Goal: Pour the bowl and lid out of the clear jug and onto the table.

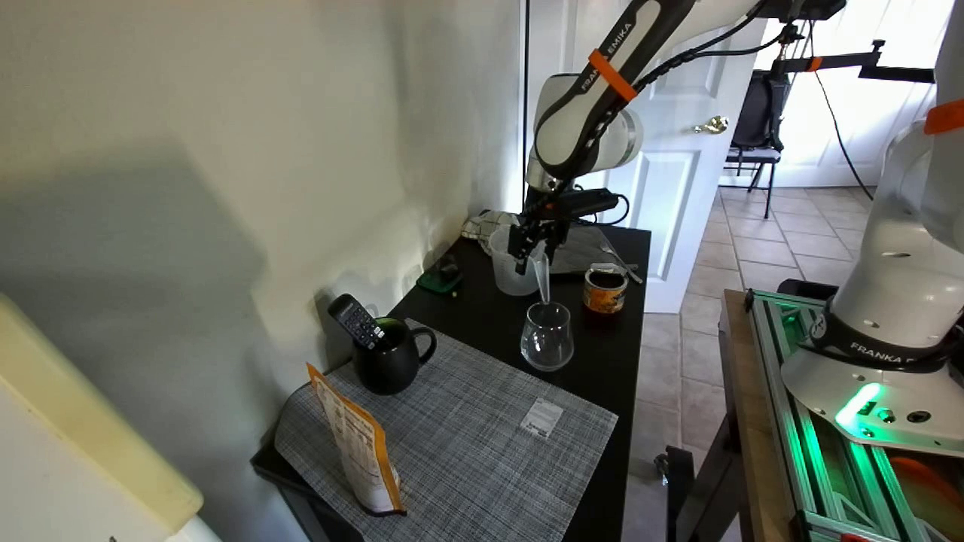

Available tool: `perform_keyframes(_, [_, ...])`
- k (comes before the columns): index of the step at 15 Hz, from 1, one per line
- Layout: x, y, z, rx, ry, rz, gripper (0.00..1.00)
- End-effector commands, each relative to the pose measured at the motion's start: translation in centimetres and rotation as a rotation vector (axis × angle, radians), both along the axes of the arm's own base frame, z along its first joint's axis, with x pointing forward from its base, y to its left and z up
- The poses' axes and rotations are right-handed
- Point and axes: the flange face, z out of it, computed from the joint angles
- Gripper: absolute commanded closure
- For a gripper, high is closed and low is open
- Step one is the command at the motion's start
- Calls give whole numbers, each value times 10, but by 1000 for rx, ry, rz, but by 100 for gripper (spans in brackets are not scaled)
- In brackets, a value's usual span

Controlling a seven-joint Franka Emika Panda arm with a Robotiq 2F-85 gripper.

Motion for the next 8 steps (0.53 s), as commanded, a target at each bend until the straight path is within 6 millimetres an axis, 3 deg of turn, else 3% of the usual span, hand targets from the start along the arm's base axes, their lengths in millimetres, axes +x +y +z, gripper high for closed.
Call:
perform_keyframes(1, [2, 1, -2, -23, 27, -24, 38])
perform_keyframes(2, [2, 0, -2, -32, 28, -28, 41])
perform_keyframes(3, [2, 0, -1, -37, 30, -30, 37])
perform_keyframes(5, [3, 0, 0, -53, 33, -29, 38])
perform_keyframes(6, [4, 0, 0, -60, 35, -27, 45])
perform_keyframes(8, [5, 0, 1, -73, 37, -22, 69])
